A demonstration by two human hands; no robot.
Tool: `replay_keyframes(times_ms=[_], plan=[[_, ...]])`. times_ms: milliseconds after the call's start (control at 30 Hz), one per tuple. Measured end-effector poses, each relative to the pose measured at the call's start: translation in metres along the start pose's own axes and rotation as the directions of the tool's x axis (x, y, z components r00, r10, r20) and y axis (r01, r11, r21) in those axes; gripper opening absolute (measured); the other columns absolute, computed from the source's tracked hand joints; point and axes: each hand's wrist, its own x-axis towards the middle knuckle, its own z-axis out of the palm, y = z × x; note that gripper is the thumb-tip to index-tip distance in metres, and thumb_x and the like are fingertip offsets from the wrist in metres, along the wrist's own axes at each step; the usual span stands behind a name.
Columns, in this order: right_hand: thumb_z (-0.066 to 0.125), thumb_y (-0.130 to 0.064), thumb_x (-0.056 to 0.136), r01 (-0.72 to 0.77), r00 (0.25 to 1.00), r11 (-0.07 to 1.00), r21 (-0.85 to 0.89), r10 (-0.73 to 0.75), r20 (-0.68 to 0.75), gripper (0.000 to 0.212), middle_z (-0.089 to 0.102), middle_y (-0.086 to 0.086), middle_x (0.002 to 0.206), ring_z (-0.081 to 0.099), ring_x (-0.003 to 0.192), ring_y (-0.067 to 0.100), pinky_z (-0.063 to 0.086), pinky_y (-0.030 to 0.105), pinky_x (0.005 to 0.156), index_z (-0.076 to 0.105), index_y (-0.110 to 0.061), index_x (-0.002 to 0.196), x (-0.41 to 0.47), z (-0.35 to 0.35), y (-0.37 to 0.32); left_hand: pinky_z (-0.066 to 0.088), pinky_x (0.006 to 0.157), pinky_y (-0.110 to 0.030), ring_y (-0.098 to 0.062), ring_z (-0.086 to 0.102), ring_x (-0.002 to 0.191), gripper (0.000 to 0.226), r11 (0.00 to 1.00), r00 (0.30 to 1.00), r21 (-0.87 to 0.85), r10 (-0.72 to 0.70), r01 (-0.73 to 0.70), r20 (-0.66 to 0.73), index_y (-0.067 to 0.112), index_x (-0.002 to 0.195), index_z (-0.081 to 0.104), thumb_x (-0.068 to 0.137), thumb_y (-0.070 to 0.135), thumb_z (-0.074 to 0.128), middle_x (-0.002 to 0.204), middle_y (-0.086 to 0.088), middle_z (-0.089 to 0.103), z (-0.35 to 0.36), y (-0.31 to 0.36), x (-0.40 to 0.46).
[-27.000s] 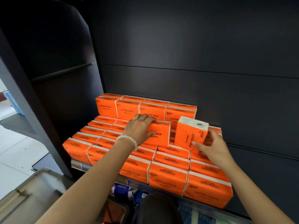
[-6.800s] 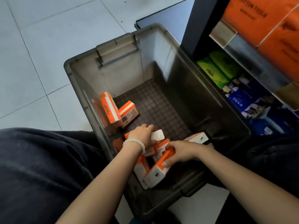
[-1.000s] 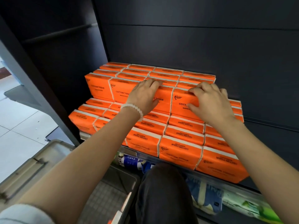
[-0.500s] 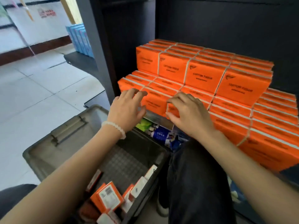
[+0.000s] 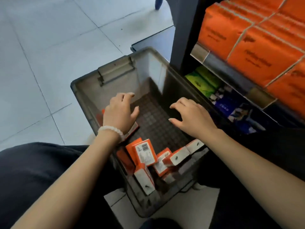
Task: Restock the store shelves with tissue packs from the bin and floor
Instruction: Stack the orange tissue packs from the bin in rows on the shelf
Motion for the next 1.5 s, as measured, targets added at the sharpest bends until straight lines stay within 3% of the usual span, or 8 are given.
replay_keyframes(times_ms=[200, 300, 533, 633, 733, 900, 1200, 1500], plan=[[0.058, -0.042, 0.088, -0.005, 0.939, 1.000, -0.026, 0.014, 0.345, 0.050, 0.047, 0.004, 0.127, 0.047, 0.118, 0.024, 0.043, 0.038, 0.093, 0.045, -0.017, 0.130, 0.042, 0.092, -0.007, 0.037, 0.098, -0.042, -0.033, 0.043, 0.121, 0.045, 0.964, 0.934, 0.047, -0.266, 0.263, 0.239, 0.012, 0.131, 0.047, 0.090, 0.029, 0.054, 0.128, -0.015, 0.049, 0.071, -0.036, 0.019], [0.061, -0.042, 0.086, -0.106, 0.873, 0.992, 0.069, 0.059, 0.484, 0.054, 0.048, 0.006, 0.130, 0.048, 0.120, 0.026, 0.045, 0.041, 0.095, 0.044, -0.015, 0.130, 0.057, 0.147, -0.010, 0.038, 0.098, -0.043, -0.033, 0.040, 0.125, 0.047, 0.944, 0.880, 0.070, -0.325, 0.321, 0.346, 0.012, 0.135, 0.042, 0.092, 0.029, 0.052, 0.134, -0.015, 0.042, 0.110, -0.045, 0.035], [0.066, -0.042, 0.083, -0.358, 0.707, 0.914, 0.190, 0.132, 0.695, 0.064, 0.050, 0.011, 0.132, 0.048, 0.122, 0.027, 0.043, 0.039, 0.098, 0.039, -0.011, 0.132, 0.056, 0.230, -0.005, 0.038, 0.097, -0.044, -0.036, 0.041, 0.124, 0.052, 0.922, 0.806, 0.209, -0.386, 0.326, 0.449, 0.009, 0.135, 0.037, 0.091, 0.032, 0.052, 0.135, -0.017, 0.042, 0.171, -0.076, 0.057], [0.067, -0.042, 0.082, -0.461, 0.648, 0.853, 0.244, 0.136, 0.750, 0.059, 0.059, 0.009, 0.122, 0.057, 0.111, 0.025, 0.048, 0.037, 0.089, 0.041, -0.013, 0.126, 0.050, 0.245, -0.007, 0.038, 0.097, -0.045, -0.038, 0.044, 0.122, 0.060, 0.893, 0.747, 0.279, -0.450, 0.355, 0.489, 0.013, 0.139, 0.029, 0.090, 0.035, 0.054, 0.133, -0.019, 0.043, 0.190, -0.089, 0.051], [0.072, -0.038, 0.078, -0.578, 0.622, 0.755, 0.310, 0.161, 0.767, 0.056, 0.064, 0.004, 0.112, 0.062, 0.099, 0.019, 0.051, 0.034, 0.083, 0.046, -0.015, 0.121, 0.048, 0.250, -0.006, 0.040, 0.093, -0.047, -0.038, 0.044, 0.120, 0.056, 0.890, 0.756, 0.316, -0.449, 0.329, 0.476, 0.016, 0.140, 0.026, 0.092, 0.026, 0.052, 0.132, -0.019, 0.044, 0.195, -0.091, 0.049], [0.076, -0.034, 0.075, -0.586, 0.679, 0.720, 0.372, 0.186, 0.710, 0.060, 0.062, 0.005, 0.119, 0.060, 0.106, 0.019, 0.049, 0.031, 0.088, 0.050, -0.016, 0.126, 0.053, 0.231, -0.007, 0.044, 0.091, -0.051, -0.038, 0.046, 0.117, 0.049, 0.933, 0.794, 0.211, -0.360, 0.293, 0.490, 0.016, 0.135, 0.030, 0.091, 0.020, 0.051, 0.129, -0.017, 0.046, 0.174, -0.078, 0.053], [0.072, -0.037, 0.079, -0.441, 0.864, 0.807, 0.392, 0.265, 0.428, 0.067, 0.050, 0.005, 0.130, 0.050, 0.118, 0.020, 0.040, 0.030, 0.096, 0.045, -0.021, 0.138, 0.044, 0.136, 0.002, 0.039, 0.098, -0.047, -0.037, 0.049, 0.117, 0.046, 0.952, 0.919, -0.108, -0.241, 0.287, 0.313, 0.012, 0.131, 0.038, 0.089, 0.017, 0.056, 0.125, -0.018, 0.052, 0.089, -0.028, 0.054], [0.071, -0.038, 0.079, -0.374, 0.919, 0.818, 0.438, 0.390, 0.056, 0.061, 0.051, 0.006, 0.117, 0.050, 0.112, 0.024, 0.042, 0.033, 0.095, 0.049, -0.024, 0.134, -0.030, 0.009, 0.011, 0.046, 0.092, -0.045, -0.028, 0.054, 0.108, 0.044, 0.977, 0.998, -0.211, 0.039, -0.027, 0.052, 0.029, 0.131, 0.047, 0.088, 0.031, 0.059, 0.120, -0.008, 0.055, -0.029, 0.078, 0.011]])
